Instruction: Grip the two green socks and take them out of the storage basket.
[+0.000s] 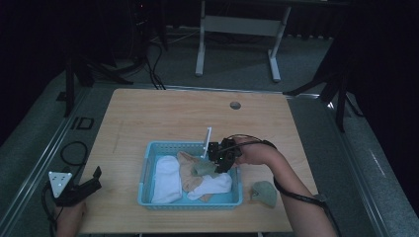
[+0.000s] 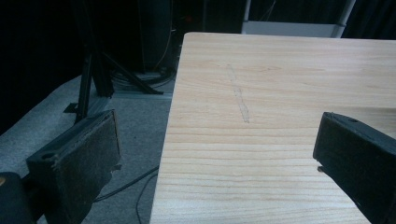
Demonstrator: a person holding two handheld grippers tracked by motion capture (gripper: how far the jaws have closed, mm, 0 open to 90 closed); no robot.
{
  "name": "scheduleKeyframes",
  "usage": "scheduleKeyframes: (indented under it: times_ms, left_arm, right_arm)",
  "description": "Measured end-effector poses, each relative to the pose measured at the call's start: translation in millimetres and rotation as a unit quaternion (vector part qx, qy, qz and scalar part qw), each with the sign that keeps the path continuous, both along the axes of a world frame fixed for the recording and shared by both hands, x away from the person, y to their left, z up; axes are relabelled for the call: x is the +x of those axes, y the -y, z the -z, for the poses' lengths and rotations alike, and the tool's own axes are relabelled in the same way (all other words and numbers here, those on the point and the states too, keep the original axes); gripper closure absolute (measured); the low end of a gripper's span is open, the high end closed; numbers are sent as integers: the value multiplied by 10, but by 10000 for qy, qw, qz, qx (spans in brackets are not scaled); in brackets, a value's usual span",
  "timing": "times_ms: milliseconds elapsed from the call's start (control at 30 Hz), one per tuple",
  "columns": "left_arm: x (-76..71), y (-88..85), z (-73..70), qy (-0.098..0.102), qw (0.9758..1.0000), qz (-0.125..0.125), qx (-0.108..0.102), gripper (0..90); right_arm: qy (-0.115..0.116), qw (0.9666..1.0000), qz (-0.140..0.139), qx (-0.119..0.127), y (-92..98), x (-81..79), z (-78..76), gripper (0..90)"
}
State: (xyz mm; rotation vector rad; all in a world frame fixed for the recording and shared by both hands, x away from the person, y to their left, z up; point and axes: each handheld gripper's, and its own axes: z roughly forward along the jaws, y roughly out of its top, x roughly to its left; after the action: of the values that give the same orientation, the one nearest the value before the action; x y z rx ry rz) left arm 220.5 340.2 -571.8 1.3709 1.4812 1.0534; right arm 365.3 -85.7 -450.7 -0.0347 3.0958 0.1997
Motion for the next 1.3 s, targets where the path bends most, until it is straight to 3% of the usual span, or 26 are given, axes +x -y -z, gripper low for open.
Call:
scheduleKeyframes:
  times_ms: [533,833,1033,1300]
  left_arm:
    - [-3,-2,0,6,10000,15,-9,3]
    - [-6,-1,1,5,10000,12,-9,3]
    - [-7,-1,0,3,10000,7,-1,3]
    - [-6,3,0,-3,10000,1,6,3]
  right_arm:
    - [-65,9996,-123,-261,-287,67,325,641]
    - [-160,9989,-186,-388,-336,52,399,796]
    - [-170,9990,-275,-308,-307,22,289,839]
    - [9,9996,-284,-44,-195,-32,-86,842]
